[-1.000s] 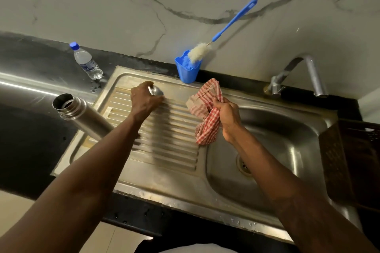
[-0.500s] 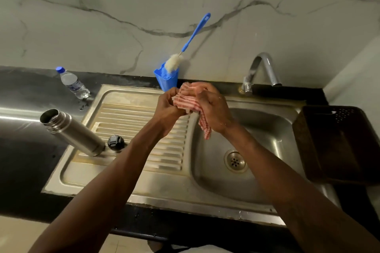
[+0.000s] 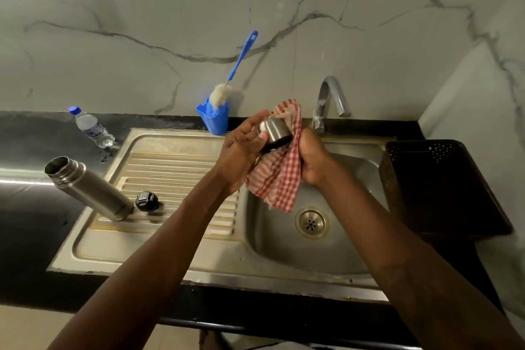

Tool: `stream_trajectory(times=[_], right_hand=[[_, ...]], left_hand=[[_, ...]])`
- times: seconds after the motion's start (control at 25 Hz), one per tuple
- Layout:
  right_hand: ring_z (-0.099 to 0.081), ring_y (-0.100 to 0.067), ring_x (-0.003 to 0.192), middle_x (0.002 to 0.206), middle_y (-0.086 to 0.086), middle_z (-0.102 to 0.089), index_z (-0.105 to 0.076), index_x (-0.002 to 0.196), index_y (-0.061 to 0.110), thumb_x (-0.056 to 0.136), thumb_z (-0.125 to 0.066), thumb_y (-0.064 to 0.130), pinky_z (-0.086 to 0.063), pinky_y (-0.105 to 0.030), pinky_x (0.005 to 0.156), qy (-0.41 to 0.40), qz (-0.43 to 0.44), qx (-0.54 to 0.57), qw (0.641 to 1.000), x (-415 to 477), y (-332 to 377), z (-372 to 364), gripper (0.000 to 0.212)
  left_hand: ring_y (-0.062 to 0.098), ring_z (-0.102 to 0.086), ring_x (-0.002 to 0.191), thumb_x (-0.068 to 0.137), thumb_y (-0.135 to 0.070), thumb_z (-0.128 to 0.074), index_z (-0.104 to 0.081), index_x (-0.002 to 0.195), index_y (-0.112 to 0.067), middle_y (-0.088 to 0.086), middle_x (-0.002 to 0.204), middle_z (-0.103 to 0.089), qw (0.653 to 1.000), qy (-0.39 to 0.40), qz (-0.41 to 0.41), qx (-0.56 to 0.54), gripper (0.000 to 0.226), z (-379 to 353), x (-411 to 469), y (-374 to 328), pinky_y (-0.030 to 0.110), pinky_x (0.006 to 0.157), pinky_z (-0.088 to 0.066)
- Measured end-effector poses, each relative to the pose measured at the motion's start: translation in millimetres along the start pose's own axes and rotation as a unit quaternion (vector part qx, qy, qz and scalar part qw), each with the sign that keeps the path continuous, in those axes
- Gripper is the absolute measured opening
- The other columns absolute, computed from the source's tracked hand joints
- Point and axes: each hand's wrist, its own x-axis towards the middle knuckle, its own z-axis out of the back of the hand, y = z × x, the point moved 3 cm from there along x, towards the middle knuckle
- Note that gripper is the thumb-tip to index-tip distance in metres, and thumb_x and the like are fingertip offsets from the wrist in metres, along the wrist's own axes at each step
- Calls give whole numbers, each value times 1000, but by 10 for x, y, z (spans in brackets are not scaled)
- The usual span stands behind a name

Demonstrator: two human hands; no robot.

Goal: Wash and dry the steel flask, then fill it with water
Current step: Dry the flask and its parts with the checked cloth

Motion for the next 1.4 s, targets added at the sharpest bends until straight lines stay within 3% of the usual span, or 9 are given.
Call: stream_trajectory(times=[0.24, 0.36, 0.48, 0.64, 0.76, 0.88, 1.04, 1.24, 1.4], right_hand=[[-58, -11, 130, 146, 7, -60, -48, 150, 37, 107, -37, 55, -44, -35, 113, -94, 268, -296, 912, -199, 29, -218, 48], [-64, -12, 118, 126, 3, -69, -62, 133, 23, 108, -34, 47, -49, -41, 108, -98, 398, -342, 846, -304, 206, -251, 44], [-68, -16, 81, 86, 3, -72, -68, 91, 22, 107, -39, 42, -56, -41, 85, -79, 295, -292, 907, -181, 399, -210, 39], [-68, -24, 80, 82, -5, -72, -69, 94, 14, 104, -53, 39, -56, -36, 79, -1, 56, -132, 990, -234, 431, -94, 31], [-73, -25, 93, 97, -7, -76, -69, 105, 17, 104, -50, 46, -57, -41, 91, -29, 82, 25, 996, -279, 286, -99, 35], [-72, -26, 105, 111, -6, -75, -70, 115, 21, 102, -47, 54, -56, -43, 97, -45, 223, 8, 974, -233, 158, -134, 42], [-71, -11, 85, 92, 4, -70, -66, 111, 10, 99, -45, 58, -60, -33, 82, -120, 399, -176, 892, -314, 137, -135, 53], [-64, 3, 84, 95, 6, -69, -67, 113, 11, 94, -54, 60, -45, -6, 87, -217, 432, -296, 824, -293, 95, -50, 54], [-69, -12, 92, 102, -4, -70, -65, 118, 4, 102, -56, 39, -58, -30, 83, -125, 531, -313, 777, -222, 108, 75, 40]], left_hand=[[27, -71, 115, 113, -42, -36, -76, 119, -19, 11, 120, -75, 989, -99, 16, -113, 47, -484, -66, 69, 42, 103, -55], [27, -69, 122, 110, -51, -38, -81, 111, -27, 11, 126, -74, 989, -89, 7, -122, 49, -634, -80, 100, 49, 113, -47], [32, -62, 131, 103, -62, -45, -73, 129, -18, 16, 136, -67, 986, -49, 4, -162, 58, -561, -31, 170, 49, 115, -44], [33, -62, 122, 100, -64, -50, -60, 141, -8, 18, 129, -66, 993, -36, 53, -100, 70, -481, 26, 108, 51, 112, -47], [21, -72, 93, 103, -64, -42, -70, 115, -17, 8, 101, -74, 988, -125, 85, -20, 57, -532, 77, -34, 37, 86, -58], [28, -75, 93, 89, -85, -39, -69, 96, -26, 9, 97, -76, 957, -249, 116, 96, 67, -479, 107, -9, 48, 91, -60], [39, -71, 93, 102, -43, -57, -56, 75, -26, 3, 78, -64, 929, -332, 28, 163, 32, -393, 48, -32, 58, 91, -58], [21, -72, 72, 107, -33, -57, -64, 76, -15, 4, 68, -69, 962, -232, 35, 143, 37, -496, -86, -135, 42, 72, -65], [21, -69, 81, 111, -19, -44, -74, 81, -12, 4, 75, -73, 986, -97, 38, 129, 43, -568, -117, -177, 33, 77, -59]])
